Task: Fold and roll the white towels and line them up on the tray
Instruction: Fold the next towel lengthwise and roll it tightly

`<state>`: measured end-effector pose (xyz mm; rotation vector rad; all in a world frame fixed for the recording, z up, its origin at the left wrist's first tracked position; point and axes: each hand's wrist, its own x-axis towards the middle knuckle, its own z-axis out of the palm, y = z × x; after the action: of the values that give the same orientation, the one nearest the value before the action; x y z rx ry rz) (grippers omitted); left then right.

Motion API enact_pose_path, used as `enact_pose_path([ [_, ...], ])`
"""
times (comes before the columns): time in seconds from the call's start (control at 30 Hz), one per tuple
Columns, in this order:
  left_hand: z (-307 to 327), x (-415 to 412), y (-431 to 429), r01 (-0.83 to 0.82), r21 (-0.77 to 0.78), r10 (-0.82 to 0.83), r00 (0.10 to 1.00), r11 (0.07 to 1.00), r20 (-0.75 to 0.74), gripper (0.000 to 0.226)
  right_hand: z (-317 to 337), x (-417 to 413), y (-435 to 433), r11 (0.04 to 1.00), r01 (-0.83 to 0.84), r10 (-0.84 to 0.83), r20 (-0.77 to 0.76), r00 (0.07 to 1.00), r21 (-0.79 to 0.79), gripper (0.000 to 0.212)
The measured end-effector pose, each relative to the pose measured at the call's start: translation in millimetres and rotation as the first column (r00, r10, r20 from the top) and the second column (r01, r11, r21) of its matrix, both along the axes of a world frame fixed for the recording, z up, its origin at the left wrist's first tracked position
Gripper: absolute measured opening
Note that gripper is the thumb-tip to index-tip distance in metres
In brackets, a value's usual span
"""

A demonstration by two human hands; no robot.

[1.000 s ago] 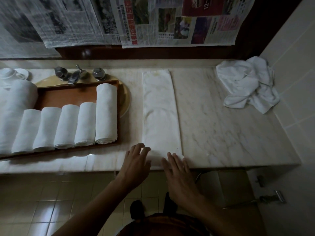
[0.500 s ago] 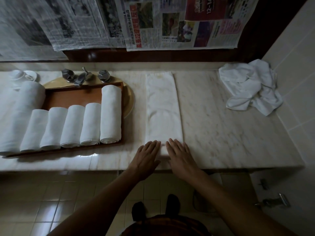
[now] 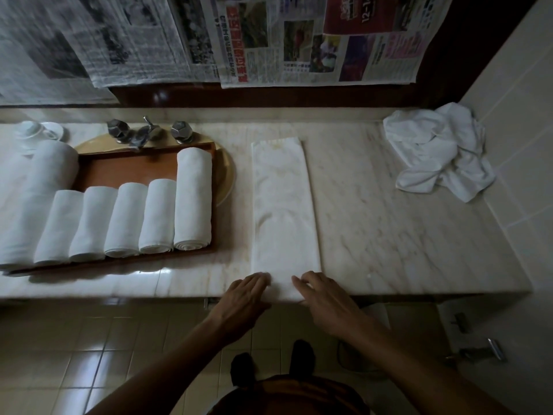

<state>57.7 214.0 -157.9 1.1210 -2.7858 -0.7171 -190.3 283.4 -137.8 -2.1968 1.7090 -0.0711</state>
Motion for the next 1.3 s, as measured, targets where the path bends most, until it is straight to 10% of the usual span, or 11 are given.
enact_pose_path([
  [0.23,6.7,-3.7,-17.1,-0.01,-0.036,0.012,0.999,0.999,0.041,0.055,15.9,0.9,-7.8,0.987,0.158,-0.16,0.1,0.982,0.029,0.025],
  [0.47,11.5,-7.3,-30.7,-0.031,-0.033,0.033,0.999,0.999,0.037,0.023,5.2,32.9,20.4,0.964,0.141,-0.143,0.008,0.99,-0.224,0.051],
  [0.67,17.7,-15.3,7.6,-0.307,-0.09,0.302,0.951,0.947,-0.064,0.057,-4.9,44.6,32.0,0.967,0.153,-0.174,-0.092,0.98,-0.204,0.091],
  [0.8,-1.1,-20.9,33.4,-0.095,-0.263,0.122,0.988,0.96,0.091,0.079,-9.2,45.4,26.0,0.969,0.184,-0.201,-0.096,0.975,-0.165,0.11],
  [1.3,23.4,-35.0,-50.6,0.002,-0.08,0.016,0.974,0.997,0.224,0.07,12.0,16.2,-46.3,0.995,0.094,-0.098,-0.147,0.984,-0.039,0.073],
])
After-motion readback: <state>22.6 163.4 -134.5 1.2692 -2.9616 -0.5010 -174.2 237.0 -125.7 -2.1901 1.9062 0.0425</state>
